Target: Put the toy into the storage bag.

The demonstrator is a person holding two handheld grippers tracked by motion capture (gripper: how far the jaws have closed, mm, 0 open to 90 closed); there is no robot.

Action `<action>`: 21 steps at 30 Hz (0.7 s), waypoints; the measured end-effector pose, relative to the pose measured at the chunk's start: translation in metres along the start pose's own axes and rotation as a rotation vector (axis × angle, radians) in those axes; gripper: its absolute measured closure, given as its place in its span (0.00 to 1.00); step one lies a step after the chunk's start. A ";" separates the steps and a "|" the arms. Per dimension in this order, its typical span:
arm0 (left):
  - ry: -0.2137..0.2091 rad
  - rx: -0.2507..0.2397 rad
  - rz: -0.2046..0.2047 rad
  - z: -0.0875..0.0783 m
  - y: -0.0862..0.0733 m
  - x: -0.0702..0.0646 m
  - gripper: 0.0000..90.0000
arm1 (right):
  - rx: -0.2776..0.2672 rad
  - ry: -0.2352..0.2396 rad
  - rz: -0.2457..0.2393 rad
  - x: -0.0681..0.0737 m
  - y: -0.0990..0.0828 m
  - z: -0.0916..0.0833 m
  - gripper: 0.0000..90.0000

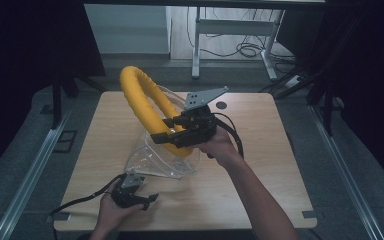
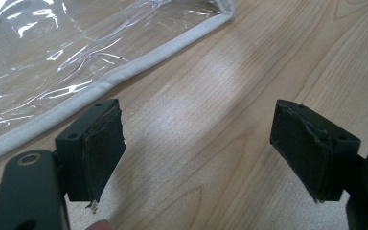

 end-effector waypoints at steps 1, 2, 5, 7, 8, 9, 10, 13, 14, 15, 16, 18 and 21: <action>0.000 0.001 0.001 0.000 0.000 0.000 0.21 | 0.001 0.000 0.002 -0.001 -0.001 0.001 0.57; 0.000 0.002 0.001 0.000 0.000 0.000 0.21 | 0.003 0.001 0.007 -0.001 -0.002 0.001 0.57; 0.000 -0.003 -0.005 0.000 0.000 0.000 0.21 | 0.002 0.002 0.012 -0.003 -0.005 0.002 0.57; 0.000 -0.003 -0.005 0.001 0.000 0.000 0.21 | 0.003 0.001 0.014 -0.005 -0.006 0.003 0.57; 0.000 -0.002 -0.005 0.001 0.000 0.000 0.21 | 0.003 0.002 0.016 -0.005 -0.007 0.003 0.57; -0.001 -0.002 -0.005 0.001 0.000 0.000 0.21 | 0.004 0.001 0.019 -0.006 -0.008 0.004 0.57; 0.000 -0.001 -0.005 0.001 0.000 0.000 0.21 | 0.005 0.001 0.020 -0.006 -0.009 0.004 0.57; 0.000 0.000 -0.004 0.001 0.000 0.000 0.21 | 0.008 0.000 0.030 -0.009 -0.013 0.005 0.57; 0.000 0.000 -0.004 0.001 0.000 0.000 0.21 | 0.005 0.001 0.030 -0.010 -0.013 0.006 0.57; 0.000 0.000 -0.004 0.001 0.000 0.000 0.21 | 0.007 0.000 0.037 -0.012 -0.015 0.006 0.57; 0.000 0.000 -0.004 0.001 0.000 0.000 0.21 | 0.008 -0.001 0.041 -0.013 -0.016 0.007 0.57; 0.001 0.001 -0.002 0.002 0.000 0.000 0.21 | 0.013 -0.003 0.046 -0.015 -0.019 0.008 0.57; 0.001 -0.002 -0.002 0.001 0.000 0.000 0.21 | 0.015 -0.005 0.060 -0.019 -0.023 0.010 0.57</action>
Point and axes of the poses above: each handheld gripper's, and its own axes: z roughly forward along the jaws, y roughly out of its top, x roughly to its left, the point moved 5 cm from there along z, roughly forward along the jaws, and after that the axes turned 11 degrees about z, right-handed, at the moved point
